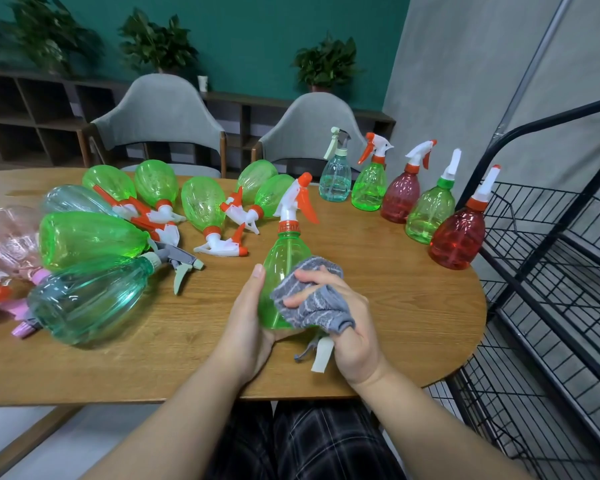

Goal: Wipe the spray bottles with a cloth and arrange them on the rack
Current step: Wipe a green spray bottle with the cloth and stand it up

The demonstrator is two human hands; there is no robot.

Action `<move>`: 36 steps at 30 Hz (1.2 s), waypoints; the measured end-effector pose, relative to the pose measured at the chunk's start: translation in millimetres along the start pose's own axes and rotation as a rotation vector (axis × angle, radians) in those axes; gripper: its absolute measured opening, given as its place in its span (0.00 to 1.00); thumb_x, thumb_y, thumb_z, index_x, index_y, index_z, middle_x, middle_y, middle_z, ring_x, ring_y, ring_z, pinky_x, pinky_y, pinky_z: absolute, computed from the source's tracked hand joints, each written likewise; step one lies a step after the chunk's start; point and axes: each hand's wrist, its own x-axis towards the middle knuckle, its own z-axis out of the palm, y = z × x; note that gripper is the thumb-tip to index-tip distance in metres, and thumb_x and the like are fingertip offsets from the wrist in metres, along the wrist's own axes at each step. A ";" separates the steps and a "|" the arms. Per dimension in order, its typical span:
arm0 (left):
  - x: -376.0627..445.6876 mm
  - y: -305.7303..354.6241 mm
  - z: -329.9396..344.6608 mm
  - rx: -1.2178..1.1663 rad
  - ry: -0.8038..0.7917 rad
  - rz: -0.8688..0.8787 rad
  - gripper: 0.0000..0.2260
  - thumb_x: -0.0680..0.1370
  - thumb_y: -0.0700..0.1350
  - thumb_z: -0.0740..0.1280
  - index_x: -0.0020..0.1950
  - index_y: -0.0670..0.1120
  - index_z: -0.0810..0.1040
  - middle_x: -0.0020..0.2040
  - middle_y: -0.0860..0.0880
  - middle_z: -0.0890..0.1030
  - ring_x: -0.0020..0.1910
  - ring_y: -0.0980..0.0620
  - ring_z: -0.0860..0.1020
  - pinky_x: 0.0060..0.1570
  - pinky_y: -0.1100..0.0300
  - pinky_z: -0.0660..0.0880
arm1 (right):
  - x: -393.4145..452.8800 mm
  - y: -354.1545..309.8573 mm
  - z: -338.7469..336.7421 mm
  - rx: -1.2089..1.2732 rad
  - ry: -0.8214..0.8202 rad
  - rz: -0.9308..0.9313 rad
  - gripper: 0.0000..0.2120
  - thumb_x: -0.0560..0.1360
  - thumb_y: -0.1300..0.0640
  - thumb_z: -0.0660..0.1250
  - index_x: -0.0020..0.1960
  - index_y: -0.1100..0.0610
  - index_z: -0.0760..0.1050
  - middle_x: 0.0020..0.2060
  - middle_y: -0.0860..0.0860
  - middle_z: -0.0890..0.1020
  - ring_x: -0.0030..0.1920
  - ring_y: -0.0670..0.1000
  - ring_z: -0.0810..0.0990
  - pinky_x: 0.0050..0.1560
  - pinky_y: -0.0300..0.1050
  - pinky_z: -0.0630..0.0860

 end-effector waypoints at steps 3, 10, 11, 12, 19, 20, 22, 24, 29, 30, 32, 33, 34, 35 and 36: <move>0.8 -0.1 -1.5 -0.013 0.080 0.016 0.40 0.69 0.68 0.70 0.71 0.43 0.71 0.65 0.40 0.79 0.64 0.41 0.78 0.55 0.46 0.78 | -4.6 1.8 3.9 0.023 0.012 0.001 0.24 0.73 0.41 0.63 0.44 0.63 0.82 0.46 0.49 0.83 0.51 0.50 0.82 0.69 0.48 0.65; 2.3 -2.6 1.4 -0.065 0.183 0.014 0.37 0.66 0.58 0.76 0.68 0.41 0.70 0.59 0.39 0.81 0.50 0.44 0.84 0.37 0.49 0.80 | 2.3 -12.8 -7.7 0.658 0.432 0.605 0.16 0.70 0.57 0.59 0.27 0.60 0.75 0.27 0.59 0.78 0.32 0.55 0.78 0.45 0.50 0.74; 1.5 -1.8 0.5 -0.076 0.172 0.006 0.37 0.66 0.59 0.74 0.68 0.41 0.70 0.59 0.39 0.82 0.50 0.43 0.84 0.36 0.50 0.80 | 7.7 -11.7 -10.4 0.794 0.564 0.724 0.16 0.73 0.57 0.57 0.31 0.61 0.76 0.30 0.59 0.80 0.34 0.56 0.80 0.48 0.50 0.75; 0.3 -0.9 -0.6 -0.078 0.157 0.000 0.35 0.67 0.59 0.71 0.68 0.41 0.71 0.58 0.40 0.82 0.50 0.43 0.84 0.36 0.51 0.80 | 14.5 -10.5 -15.2 0.888 0.671 0.792 0.16 0.77 0.56 0.56 0.38 0.62 0.77 0.35 0.60 0.82 0.39 0.56 0.82 0.52 0.52 0.75; -0.2 -0.7 -1.2 -0.045 0.073 0.020 0.24 0.74 0.57 0.65 0.65 0.45 0.76 0.60 0.41 0.82 0.57 0.41 0.82 0.49 0.44 0.79 | 58.8 -20.6 -13.4 0.696 0.608 0.718 0.09 0.77 0.53 0.61 0.48 0.59 0.75 0.43 0.55 0.81 0.43 0.54 0.82 0.48 0.48 0.76; -0.5 -0.5 -0.9 -0.050 0.074 0.029 0.23 0.75 0.56 0.63 0.66 0.46 0.75 0.60 0.42 0.82 0.57 0.42 0.82 0.47 0.44 0.80 | 62.5 -20.7 -10.9 0.583 0.553 0.686 0.12 0.75 0.50 0.63 0.50 0.59 0.75 0.46 0.56 0.81 0.47 0.55 0.81 0.52 0.50 0.76; 0.2 -0.9 -0.6 -0.061 0.063 0.042 0.22 0.76 0.54 0.62 0.67 0.47 0.74 0.60 0.43 0.82 0.56 0.43 0.82 0.46 0.44 0.81 | 66.7 -20.2 -5.0 0.365 0.401 0.643 0.16 0.73 0.47 0.65 0.52 0.58 0.76 0.50 0.55 0.81 0.51 0.53 0.81 0.58 0.52 0.75; 0.8 -0.8 0.2 -0.083 0.049 0.030 0.22 0.76 0.54 0.61 0.68 0.46 0.74 0.60 0.42 0.82 0.54 0.44 0.82 0.48 0.43 0.81 | 62.1 -20.4 1.9 0.187 0.166 0.527 0.13 0.76 0.51 0.61 0.53 0.57 0.78 0.50 0.54 0.82 0.50 0.50 0.81 0.56 0.49 0.76; 1.3 -0.6 0.7 -0.077 0.039 -0.019 0.27 0.74 0.59 0.57 0.68 0.46 0.74 0.59 0.42 0.82 0.54 0.45 0.83 0.42 0.48 0.81 | 42.5 -8.1 7.9 -0.088 -0.051 0.346 0.24 0.72 0.59 0.57 0.68 0.50 0.71 0.70 0.45 0.70 0.73 0.37 0.59 0.71 0.33 0.54; 1.5 -1.2 0.0 -0.060 0.038 -0.022 0.28 0.74 0.60 0.56 0.69 0.46 0.74 0.59 0.43 0.83 0.54 0.46 0.83 0.43 0.48 0.81 | 40.4 -6.5 7.0 -0.093 -0.036 0.345 0.24 0.72 0.60 0.57 0.67 0.50 0.72 0.70 0.47 0.70 0.73 0.37 0.59 0.71 0.32 0.54; 2.0 -2.0 -0.3 -0.038 0.028 -0.020 0.30 0.74 0.62 0.55 0.70 0.46 0.73 0.61 0.42 0.81 0.58 0.43 0.81 0.49 0.43 0.80 | 37.0 -6.4 5.7 -0.120 -0.040 0.307 0.21 0.72 0.60 0.58 0.64 0.50 0.75 0.68 0.47 0.72 0.72 0.37 0.60 0.69 0.29 0.56; 1.6 -1.7 0.4 -0.034 0.021 -0.018 0.30 0.75 0.62 0.55 0.70 0.46 0.73 0.62 0.42 0.81 0.60 0.42 0.80 0.52 0.41 0.79 | 34.8 -5.8 5.2 -0.133 -0.055 0.286 0.20 0.73 0.59 0.59 0.63 0.50 0.76 0.67 0.46 0.72 0.72 0.37 0.61 0.68 0.28 0.56; 1.2 -1.1 0.9 -0.038 0.016 -0.015 0.29 0.75 0.62 0.55 0.70 0.46 0.73 0.63 0.42 0.81 0.61 0.42 0.79 0.53 0.41 0.79 | 32.9 -6.0 5.1 -0.138 -0.066 0.267 0.19 0.73 0.58 0.60 0.62 0.50 0.76 0.67 0.44 0.72 0.72 0.37 0.61 0.68 0.28 0.57; 1.1 -0.5 1.2 -0.045 0.011 -0.013 0.29 0.75 0.62 0.55 0.70 0.47 0.73 0.63 0.42 0.80 0.62 0.43 0.79 0.53 0.41 0.79 | 30.9 -5.4 5.2 -0.130 -0.070 0.261 0.18 0.74 0.56 0.60 0.62 0.50 0.77 0.67 0.44 0.72 0.72 0.37 0.61 0.68 0.30 0.58; 0.8 -0.2 1.4 -0.048 0.006 -0.013 0.29 0.75 0.61 0.55 0.70 0.47 0.73 0.63 0.43 0.80 0.62 0.43 0.79 0.52 0.41 0.79 | 28.8 -5.0 5.1 -0.124 -0.067 0.255 0.18 0.74 0.54 0.61 0.62 0.50 0.77 0.68 0.45 0.72 0.72 0.38 0.62 0.69 0.34 0.59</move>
